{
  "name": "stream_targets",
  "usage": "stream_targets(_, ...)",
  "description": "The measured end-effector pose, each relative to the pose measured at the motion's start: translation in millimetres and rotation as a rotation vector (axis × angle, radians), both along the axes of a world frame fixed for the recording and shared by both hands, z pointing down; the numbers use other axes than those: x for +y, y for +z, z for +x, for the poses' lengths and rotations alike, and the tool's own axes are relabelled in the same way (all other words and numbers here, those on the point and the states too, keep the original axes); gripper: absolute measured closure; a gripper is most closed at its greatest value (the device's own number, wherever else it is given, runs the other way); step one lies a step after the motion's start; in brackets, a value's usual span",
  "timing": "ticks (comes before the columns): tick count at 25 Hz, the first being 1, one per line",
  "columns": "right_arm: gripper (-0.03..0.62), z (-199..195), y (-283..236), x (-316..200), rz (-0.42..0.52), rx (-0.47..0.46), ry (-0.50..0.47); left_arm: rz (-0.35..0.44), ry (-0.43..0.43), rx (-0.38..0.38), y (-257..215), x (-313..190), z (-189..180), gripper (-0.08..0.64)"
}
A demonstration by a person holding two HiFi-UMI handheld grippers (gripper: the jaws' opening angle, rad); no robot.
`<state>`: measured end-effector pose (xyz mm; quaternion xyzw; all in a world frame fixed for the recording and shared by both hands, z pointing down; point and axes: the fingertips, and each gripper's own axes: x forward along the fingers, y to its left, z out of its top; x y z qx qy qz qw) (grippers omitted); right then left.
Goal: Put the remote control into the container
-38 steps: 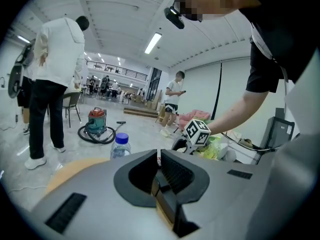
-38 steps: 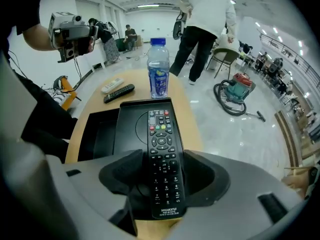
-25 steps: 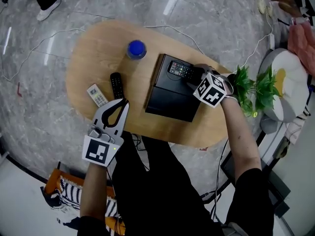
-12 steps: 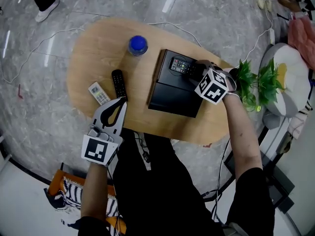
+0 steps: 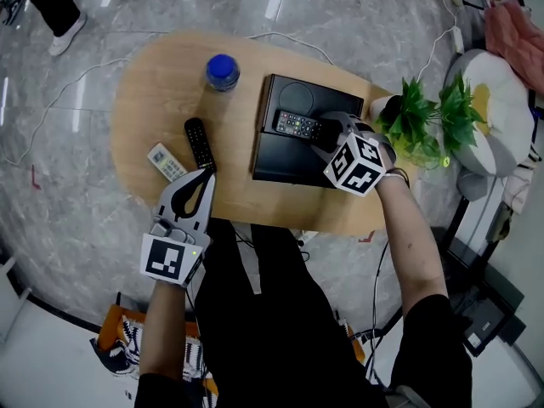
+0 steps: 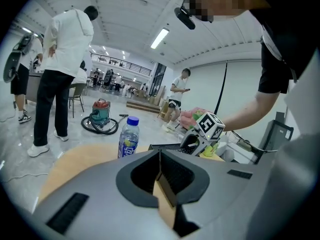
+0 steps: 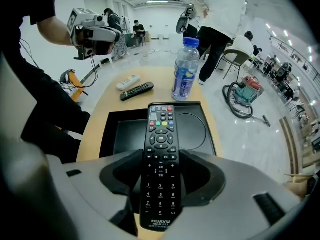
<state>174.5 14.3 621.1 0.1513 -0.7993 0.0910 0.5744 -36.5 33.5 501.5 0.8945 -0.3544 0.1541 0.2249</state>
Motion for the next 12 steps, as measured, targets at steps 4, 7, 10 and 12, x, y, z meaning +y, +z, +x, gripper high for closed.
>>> stream_targets(4,0.350,-11,-3,17,0.006,-0.023,0.004,-0.005,0.026,-0.001,0,6,-1,0.551)
stream_targets(7,0.350,-23,-7,31,0.003,-0.048,0.008,-0.002,0.038,-0.004,-2,10,-5,0.551)
stream_targets(10,0.350,-33,-7,47,-0.001,-0.063,0.005,0.002,0.047,-0.012,-1,13,-9,0.551)
stream_targets(12,0.350,-36,-4,55,-0.007,-0.066,0.010,0.004,0.051,-0.017,-1,15,-12,0.552)
